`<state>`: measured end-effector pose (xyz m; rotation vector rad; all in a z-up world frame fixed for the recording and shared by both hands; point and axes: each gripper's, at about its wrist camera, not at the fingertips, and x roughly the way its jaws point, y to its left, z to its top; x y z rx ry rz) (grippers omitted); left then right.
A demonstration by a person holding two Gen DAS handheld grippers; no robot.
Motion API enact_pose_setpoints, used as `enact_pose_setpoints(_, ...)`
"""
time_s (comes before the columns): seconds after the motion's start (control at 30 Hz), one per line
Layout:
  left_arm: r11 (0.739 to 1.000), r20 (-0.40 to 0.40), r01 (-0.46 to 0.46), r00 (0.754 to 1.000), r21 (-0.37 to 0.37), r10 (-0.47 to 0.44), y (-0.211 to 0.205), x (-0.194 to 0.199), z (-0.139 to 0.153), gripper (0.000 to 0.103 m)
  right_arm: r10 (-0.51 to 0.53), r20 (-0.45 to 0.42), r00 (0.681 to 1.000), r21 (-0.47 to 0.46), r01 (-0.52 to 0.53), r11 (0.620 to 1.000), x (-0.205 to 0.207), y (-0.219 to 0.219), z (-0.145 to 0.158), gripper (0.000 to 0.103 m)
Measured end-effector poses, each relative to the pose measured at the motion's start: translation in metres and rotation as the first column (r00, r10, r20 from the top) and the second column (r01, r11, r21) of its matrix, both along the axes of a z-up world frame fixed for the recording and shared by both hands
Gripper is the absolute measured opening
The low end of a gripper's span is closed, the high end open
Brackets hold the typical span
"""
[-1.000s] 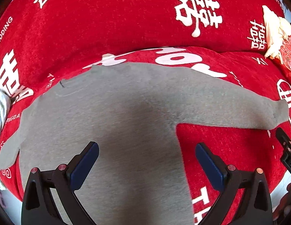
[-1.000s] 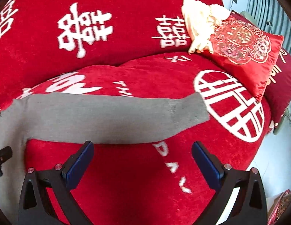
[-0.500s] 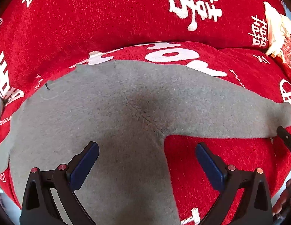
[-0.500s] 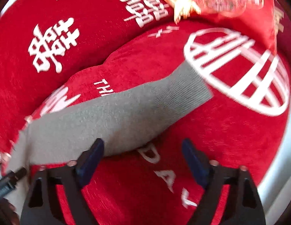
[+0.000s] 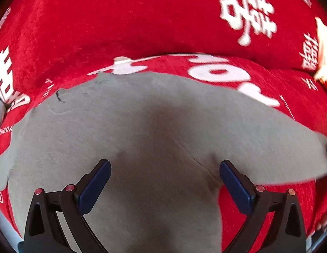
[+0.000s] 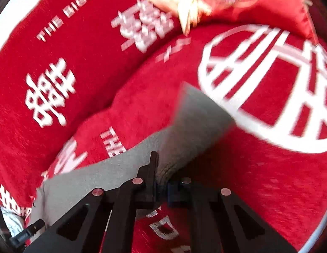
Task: Fold small clothes
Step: 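Close the right tool on the sleeve cuff, then lift the gripped sleeve cuff up off the bedspread with the right tool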
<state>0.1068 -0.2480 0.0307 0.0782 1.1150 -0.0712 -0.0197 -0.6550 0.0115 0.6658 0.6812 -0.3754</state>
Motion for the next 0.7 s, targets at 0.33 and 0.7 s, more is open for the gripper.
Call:
enact_pose_setpoints(0.33,0.999,-0.040,0.036,0.998,-0.022,-0.037,-0.002,-0.001,-0.002,0.103,0.014,0.002,1.000,-0.114,-0.014,0.993,-0.016,0.023,0.032,0.007)
enact_pose_setpoints(0.7,0.990,0.052,0.060,0.997,-0.130,-0.054,0.051,-0.044,0.032,0.103,0.039,-0.008,0.999,-0.103,-0.040,0.994,-0.014,0.044,0.057,0.007)
